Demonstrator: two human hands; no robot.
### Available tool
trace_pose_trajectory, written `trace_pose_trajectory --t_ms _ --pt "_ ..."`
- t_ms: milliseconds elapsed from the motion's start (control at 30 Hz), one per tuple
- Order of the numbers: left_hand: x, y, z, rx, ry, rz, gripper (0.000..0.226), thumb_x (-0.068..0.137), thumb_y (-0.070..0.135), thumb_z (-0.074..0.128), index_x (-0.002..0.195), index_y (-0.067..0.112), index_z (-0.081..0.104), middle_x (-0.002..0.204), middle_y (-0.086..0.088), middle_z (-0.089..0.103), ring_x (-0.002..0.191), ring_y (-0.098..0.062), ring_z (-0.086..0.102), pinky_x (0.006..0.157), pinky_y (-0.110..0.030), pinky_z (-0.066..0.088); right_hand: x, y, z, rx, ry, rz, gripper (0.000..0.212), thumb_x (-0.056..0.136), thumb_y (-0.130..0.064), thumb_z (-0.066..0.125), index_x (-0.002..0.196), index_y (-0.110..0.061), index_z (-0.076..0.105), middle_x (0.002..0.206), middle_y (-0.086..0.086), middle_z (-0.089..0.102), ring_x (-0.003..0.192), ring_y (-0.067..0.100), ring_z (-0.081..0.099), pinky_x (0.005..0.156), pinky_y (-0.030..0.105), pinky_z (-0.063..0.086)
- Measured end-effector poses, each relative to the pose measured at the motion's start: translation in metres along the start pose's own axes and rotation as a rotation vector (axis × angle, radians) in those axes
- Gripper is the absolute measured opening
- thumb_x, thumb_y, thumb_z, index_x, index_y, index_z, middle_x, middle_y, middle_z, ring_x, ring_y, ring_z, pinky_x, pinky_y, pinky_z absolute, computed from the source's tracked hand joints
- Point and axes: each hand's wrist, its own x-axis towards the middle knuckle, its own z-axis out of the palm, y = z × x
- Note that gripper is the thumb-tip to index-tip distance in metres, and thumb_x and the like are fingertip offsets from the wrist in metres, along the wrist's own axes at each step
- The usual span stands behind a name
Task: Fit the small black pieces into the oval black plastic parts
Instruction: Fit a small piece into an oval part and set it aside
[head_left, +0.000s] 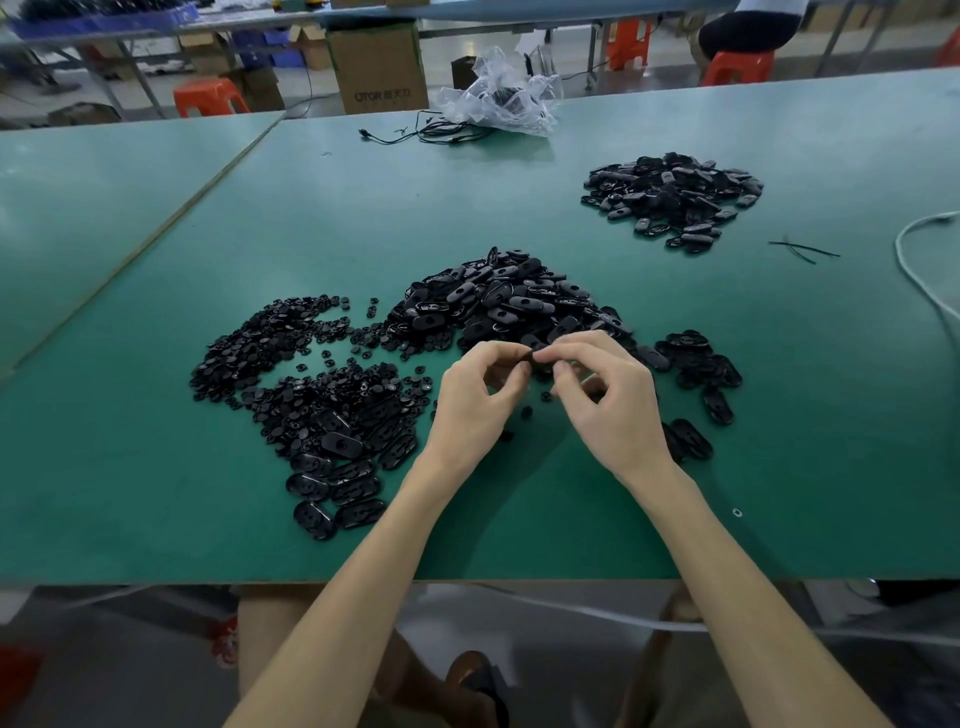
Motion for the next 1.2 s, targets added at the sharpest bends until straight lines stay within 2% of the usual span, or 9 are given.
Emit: trace_pose_trajectory --t_ms 200,367,467,533,633,733,833,1000,1200 --pt "-0.001 0.001 0.000 0.109 0.042 0.043 0.020 0.101 0.007 0.064 0.116 0.017 0.074 0.112 0.005 0.069 0.099 0.002 0.062 0.080 -0.005 0.043 0.002 0.003 0.001 -0.087 0.130 -0.010 0.040 0.098 -0.002 0.060 0.139 -0.005 0.063 0.132 -0.002 0.047 0.096 0.010 0.063 0.072 0.020 0.055" --pt "-0.003 0.000 0.000 0.165 -0.007 0.020 0.022 0.100 0.003 0.061 0.109 0.018 0.075 0.107 0.008 0.068 0.099 0.001 0.061 0.082 -0.007 0.043 0.007 0.010 -0.009 -0.031 0.488 0.271 0.051 0.098 0.000 0.055 0.149 0.002 0.046 0.146 0.009 0.032 0.103 0.001 0.055 0.081 0.017 0.052" --pt "-0.004 0.000 0.002 0.266 -0.090 0.029 0.016 0.099 0.011 0.067 0.107 0.021 0.077 0.105 0.009 0.061 0.101 -0.007 0.054 0.095 -0.021 0.043 0.008 0.014 -0.013 0.009 0.560 0.474 0.057 0.098 -0.001 0.054 0.153 0.003 0.037 0.150 0.009 0.025 0.111 0.006 0.048 0.085 0.018 0.052" --pt "-0.004 -0.001 0.004 0.357 -0.112 0.036 0.011 0.097 0.022 0.072 0.107 0.023 0.076 0.105 0.009 0.056 0.102 -0.007 0.044 0.103 -0.030 0.037 0.009 0.014 -0.014 -0.004 0.559 0.513 0.059 0.098 0.002 0.054 0.153 0.004 0.034 0.153 0.010 0.022 0.114 0.010 0.044 0.085 0.016 0.050" --pt "-0.005 -0.001 0.005 0.419 -0.125 0.033 0.015 0.097 0.032 0.072 0.110 0.025 0.075 0.106 0.008 0.053 0.105 -0.009 0.038 0.105 -0.030 0.030 0.011 0.013 -0.014 -0.028 0.557 0.509 0.058 0.097 0.004 0.053 0.152 0.001 0.036 0.155 0.011 0.021 0.117 0.011 0.043 0.090 0.024 0.051" --pt "-0.005 -0.001 0.005 0.441 -0.127 0.041 0.015 0.097 0.035 0.072 0.109 0.025 0.074 0.104 0.008 0.052 0.106 -0.011 0.041 0.103 -0.027 0.026 0.010 0.012 -0.013 -0.072 0.520 0.462 0.049 0.095 0.004 0.055 0.143 -0.003 0.048 0.146 0.008 0.033 0.122 0.017 0.044 0.099 0.033 0.050" --pt "-0.004 -0.001 0.006 0.426 -0.126 0.037 0.010 0.096 0.034 0.073 0.099 0.025 0.071 0.101 0.009 0.055 0.102 -0.011 0.043 0.100 -0.027 0.027 0.006 0.014 -0.010 -0.309 0.366 0.391 0.033 0.095 -0.005 0.061 0.128 -0.011 0.065 0.132 0.007 0.052 0.127 0.027 0.042 0.107 0.040 0.038" --pt "-0.004 0.001 0.006 0.442 -0.129 0.052 0.011 0.095 0.032 0.073 0.095 0.021 0.071 0.095 0.008 0.062 0.097 -0.013 0.048 0.097 -0.030 0.029 0.004 0.016 -0.003 -0.605 0.092 0.409 0.028 0.100 -0.031 0.066 0.125 -0.017 0.070 0.130 0.006 0.057 0.128 0.031 0.037 0.106 0.043 0.027" --pt "-0.005 0.003 0.006 0.426 -0.125 0.053 0.010 0.099 0.028 0.069 0.097 0.019 0.070 0.089 0.015 0.055 0.094 -0.012 0.047 0.098 -0.032 0.031 0.002 0.018 -0.002 -0.619 0.093 0.372 0.018 0.101 -0.030 0.067 0.112 -0.018 0.074 0.123 0.005 0.059 0.121 0.030 0.040 0.099 0.041 0.027"
